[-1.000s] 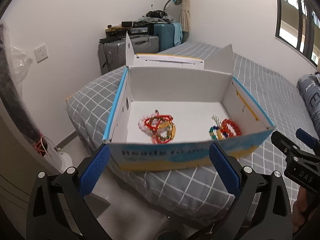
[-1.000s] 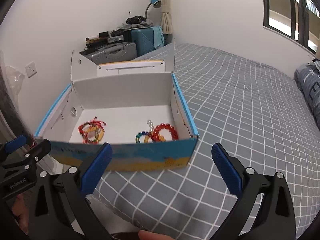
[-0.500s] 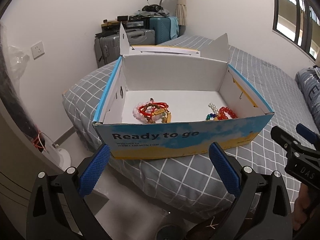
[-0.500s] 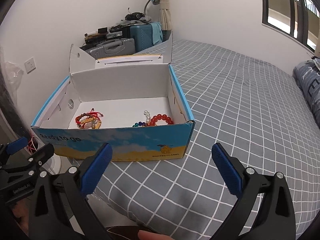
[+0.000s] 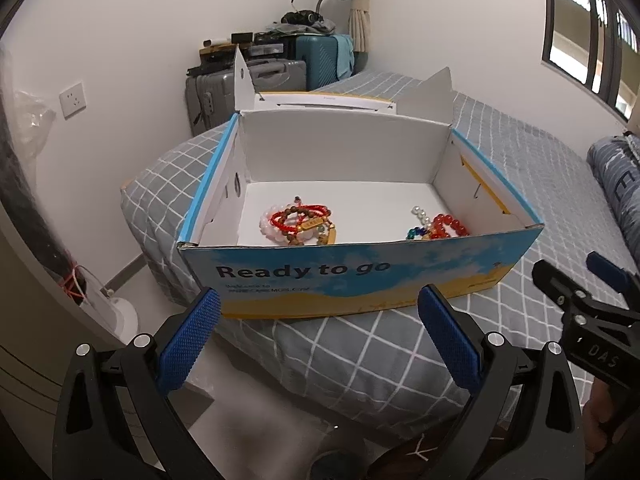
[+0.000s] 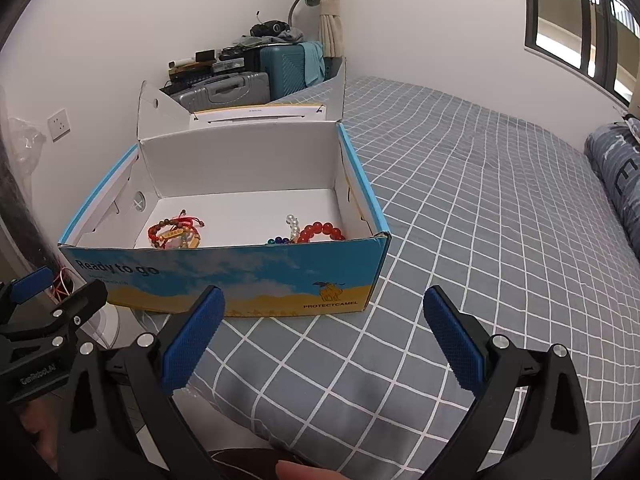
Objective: Organize jewelry
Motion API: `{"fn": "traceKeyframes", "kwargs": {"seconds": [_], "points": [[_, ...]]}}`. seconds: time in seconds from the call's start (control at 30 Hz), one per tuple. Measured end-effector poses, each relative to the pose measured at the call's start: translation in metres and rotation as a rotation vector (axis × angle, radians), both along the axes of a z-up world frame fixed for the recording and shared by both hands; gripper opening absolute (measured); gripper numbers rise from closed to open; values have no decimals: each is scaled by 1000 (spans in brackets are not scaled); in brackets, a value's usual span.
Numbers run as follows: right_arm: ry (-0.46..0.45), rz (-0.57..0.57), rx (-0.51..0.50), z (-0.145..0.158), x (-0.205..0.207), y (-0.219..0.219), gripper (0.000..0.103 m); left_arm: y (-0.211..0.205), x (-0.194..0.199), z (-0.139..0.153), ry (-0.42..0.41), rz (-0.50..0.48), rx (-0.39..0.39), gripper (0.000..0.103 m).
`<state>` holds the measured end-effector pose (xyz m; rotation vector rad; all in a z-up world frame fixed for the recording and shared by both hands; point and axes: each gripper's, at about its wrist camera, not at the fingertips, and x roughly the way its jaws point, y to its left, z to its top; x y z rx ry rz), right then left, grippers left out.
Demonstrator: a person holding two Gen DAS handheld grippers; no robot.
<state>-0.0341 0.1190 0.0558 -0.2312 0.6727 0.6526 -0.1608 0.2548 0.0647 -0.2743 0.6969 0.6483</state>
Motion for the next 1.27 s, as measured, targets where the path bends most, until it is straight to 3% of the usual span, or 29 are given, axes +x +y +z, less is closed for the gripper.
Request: {"fn": "traceKeyframes", "kwargs": {"seconds": [0.37,1.1,1.27], "points": [[-1,1,-3,0,0,-1,96,1,3,-2,19,33,26,97],[-1,0,-3,0,1,-1,96,3,6,-2,9,5,-25,97],[-2,1,-5,0,1,-1,95,2,5,-1,10,13,-6,97]]}}
